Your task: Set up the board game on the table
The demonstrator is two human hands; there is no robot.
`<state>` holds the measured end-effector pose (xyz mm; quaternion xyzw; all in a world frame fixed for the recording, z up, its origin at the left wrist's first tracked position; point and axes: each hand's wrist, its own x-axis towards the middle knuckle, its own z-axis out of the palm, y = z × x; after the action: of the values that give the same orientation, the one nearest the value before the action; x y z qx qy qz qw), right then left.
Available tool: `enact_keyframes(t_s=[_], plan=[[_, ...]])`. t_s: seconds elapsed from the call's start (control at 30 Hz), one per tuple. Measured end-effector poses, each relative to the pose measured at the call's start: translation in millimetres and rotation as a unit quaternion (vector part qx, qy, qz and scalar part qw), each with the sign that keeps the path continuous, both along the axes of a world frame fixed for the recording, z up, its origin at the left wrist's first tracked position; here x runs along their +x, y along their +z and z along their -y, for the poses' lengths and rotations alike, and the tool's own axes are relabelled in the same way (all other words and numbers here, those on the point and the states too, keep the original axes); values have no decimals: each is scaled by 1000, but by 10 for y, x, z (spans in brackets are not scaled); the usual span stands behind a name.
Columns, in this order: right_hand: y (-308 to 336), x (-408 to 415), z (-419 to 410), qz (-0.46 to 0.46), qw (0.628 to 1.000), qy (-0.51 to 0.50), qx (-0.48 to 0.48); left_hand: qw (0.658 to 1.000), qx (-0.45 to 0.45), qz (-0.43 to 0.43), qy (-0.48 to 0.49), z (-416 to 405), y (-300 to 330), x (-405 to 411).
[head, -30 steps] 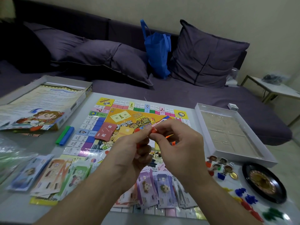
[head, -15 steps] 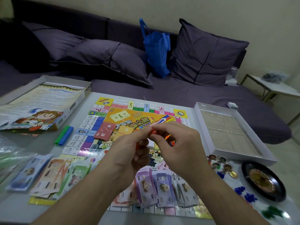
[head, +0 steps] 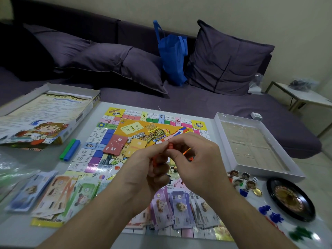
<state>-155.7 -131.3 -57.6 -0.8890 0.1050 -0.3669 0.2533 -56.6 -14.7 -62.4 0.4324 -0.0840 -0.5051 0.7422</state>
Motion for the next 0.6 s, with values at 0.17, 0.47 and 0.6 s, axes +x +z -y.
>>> enact_keyframes(t_s=[0.17, 0.47, 0.6], plan=[[17, 2, -10, -5, 1000, -11, 3, 1000, 10, 6, -12, -8, 4, -14], [44, 2, -13, -24, 998, -30, -52, 998, 37, 54, -19, -13, 34, 11], [62, -9, 10, -33, 999, -9, -26, 996, 46, 76, -14, -23, 28, 54]])
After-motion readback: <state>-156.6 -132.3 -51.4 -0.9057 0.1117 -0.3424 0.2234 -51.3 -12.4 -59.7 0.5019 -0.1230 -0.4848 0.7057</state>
